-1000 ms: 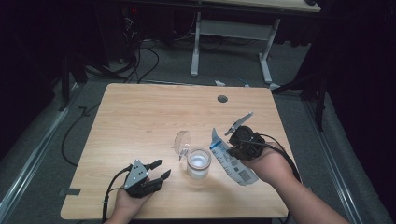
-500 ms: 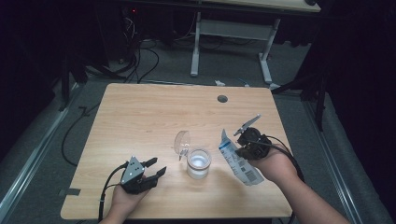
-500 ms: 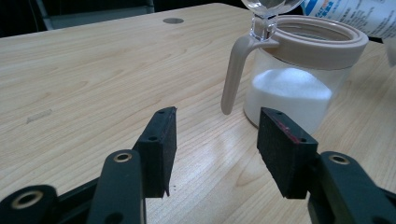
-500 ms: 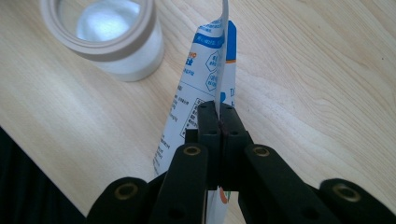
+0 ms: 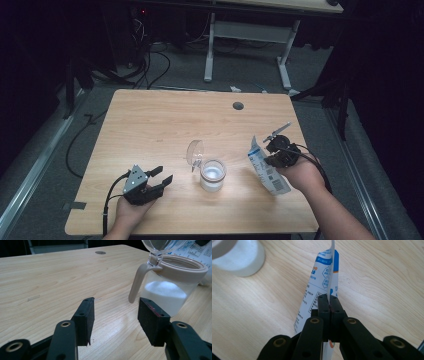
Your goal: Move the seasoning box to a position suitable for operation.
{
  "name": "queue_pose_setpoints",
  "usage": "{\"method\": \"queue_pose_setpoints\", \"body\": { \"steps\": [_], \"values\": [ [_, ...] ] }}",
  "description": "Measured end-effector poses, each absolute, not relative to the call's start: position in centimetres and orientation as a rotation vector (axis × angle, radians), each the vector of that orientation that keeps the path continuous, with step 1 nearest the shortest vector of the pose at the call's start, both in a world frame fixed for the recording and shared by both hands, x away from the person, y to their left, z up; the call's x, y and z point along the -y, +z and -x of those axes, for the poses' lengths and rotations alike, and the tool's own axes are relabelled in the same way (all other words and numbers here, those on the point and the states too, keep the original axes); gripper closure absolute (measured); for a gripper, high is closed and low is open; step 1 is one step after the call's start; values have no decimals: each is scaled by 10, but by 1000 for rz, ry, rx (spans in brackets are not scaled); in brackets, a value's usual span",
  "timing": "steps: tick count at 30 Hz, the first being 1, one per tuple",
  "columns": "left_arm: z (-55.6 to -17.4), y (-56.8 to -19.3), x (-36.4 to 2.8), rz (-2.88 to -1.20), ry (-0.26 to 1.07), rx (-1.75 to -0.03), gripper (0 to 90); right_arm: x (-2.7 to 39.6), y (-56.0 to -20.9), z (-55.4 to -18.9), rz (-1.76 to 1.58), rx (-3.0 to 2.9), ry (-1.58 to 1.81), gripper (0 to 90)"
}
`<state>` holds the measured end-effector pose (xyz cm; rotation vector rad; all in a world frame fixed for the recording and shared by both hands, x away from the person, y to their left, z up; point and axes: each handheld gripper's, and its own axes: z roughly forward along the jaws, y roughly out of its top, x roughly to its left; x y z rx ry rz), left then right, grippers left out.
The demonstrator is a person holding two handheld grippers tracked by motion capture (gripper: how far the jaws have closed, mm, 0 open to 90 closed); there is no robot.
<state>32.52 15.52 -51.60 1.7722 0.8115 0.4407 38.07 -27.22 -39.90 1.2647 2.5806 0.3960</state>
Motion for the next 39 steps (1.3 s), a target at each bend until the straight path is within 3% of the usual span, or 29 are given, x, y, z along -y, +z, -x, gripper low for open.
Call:
{"method": "queue_pose_setpoints", "body": {
  "steps": [18, 39],
  "values": [
    [-335, -513, -191, -1765, 507, -907, 465, 289, -400, -376, -1238, -2437, 537, 900],
    [-336, -517, -190, -1753, 451, -905, 465, 301, -405, -350, -1201, -2259, 870, 900]
  ]
}}
